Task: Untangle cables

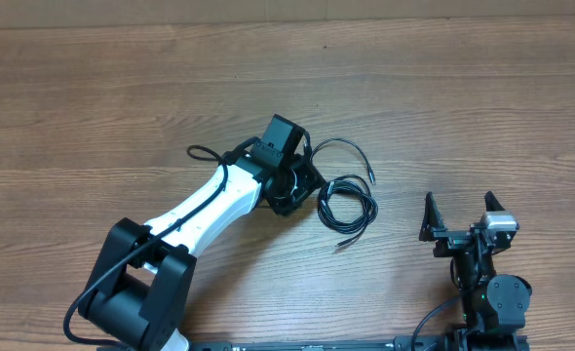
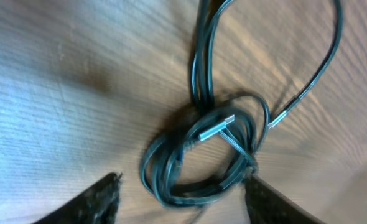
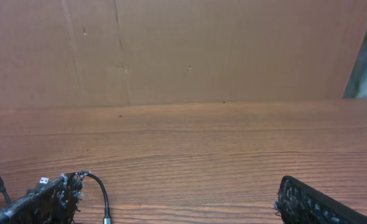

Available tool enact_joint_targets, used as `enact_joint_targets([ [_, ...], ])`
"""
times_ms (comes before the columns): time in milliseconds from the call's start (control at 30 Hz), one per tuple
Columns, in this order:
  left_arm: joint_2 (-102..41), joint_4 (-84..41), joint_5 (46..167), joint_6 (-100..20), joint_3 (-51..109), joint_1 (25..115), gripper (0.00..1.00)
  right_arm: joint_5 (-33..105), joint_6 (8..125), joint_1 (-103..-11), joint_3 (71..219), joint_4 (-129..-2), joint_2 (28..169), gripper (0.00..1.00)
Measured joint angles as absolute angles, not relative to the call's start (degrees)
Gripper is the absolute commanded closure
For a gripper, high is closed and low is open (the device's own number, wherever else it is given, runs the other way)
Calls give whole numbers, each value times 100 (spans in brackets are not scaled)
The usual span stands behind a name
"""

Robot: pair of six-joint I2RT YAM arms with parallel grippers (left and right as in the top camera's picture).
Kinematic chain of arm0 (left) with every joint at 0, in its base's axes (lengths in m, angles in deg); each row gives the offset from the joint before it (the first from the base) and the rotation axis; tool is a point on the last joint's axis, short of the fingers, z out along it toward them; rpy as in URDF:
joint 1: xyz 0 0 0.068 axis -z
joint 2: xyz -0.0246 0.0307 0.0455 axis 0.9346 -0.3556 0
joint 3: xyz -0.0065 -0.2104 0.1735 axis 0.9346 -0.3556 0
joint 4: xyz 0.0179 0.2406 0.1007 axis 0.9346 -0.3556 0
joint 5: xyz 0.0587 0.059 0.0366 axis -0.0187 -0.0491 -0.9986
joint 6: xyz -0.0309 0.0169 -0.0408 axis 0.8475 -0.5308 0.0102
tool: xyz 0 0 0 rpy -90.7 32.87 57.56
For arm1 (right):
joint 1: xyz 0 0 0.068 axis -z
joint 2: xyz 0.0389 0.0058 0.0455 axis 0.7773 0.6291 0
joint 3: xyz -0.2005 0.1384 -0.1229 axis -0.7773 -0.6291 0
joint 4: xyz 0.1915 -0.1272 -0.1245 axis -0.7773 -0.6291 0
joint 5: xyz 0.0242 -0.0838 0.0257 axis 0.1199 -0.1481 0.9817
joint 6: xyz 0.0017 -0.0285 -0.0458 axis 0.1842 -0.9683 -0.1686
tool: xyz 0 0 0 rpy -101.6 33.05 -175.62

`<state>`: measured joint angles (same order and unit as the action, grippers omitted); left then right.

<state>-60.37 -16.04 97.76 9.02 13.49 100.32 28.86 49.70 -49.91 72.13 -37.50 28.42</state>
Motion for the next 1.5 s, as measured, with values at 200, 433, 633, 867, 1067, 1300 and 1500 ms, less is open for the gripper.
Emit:
enact_joint_targets([
  [200,-6037,-1239,9300,-1288,1351,10035,36,2886,4972,-4993,7213,-3750,2842,0],
  [433,-6037,-1180,9169,-3550,1351,10258,27,2884,4972,-4993,7213,-3752,2842,0],
  [633,-6140,-981,9033,-4588,1360,10518,38,2886,4972,-4991,7213,-3750,2842,0],
  [867,-6546,-957,8651,-4875,1364,10583,45,2886,4972,-4991,7213,-3750,2842,0],
  [1067,-6549,-942,8570,-4958,1364,10583,45,2888,4970,-4993,7213,-3750,2842,0],
  [1300,-6549,-878,8447,-5124,1368,10583,48,2884,4967,-4993,7213,-3750,2842,0],
  [1500,-6592,-507,8356,-5434,1371,10583,37,2886,4970,-4993,7213,-3750,2842,0],
])
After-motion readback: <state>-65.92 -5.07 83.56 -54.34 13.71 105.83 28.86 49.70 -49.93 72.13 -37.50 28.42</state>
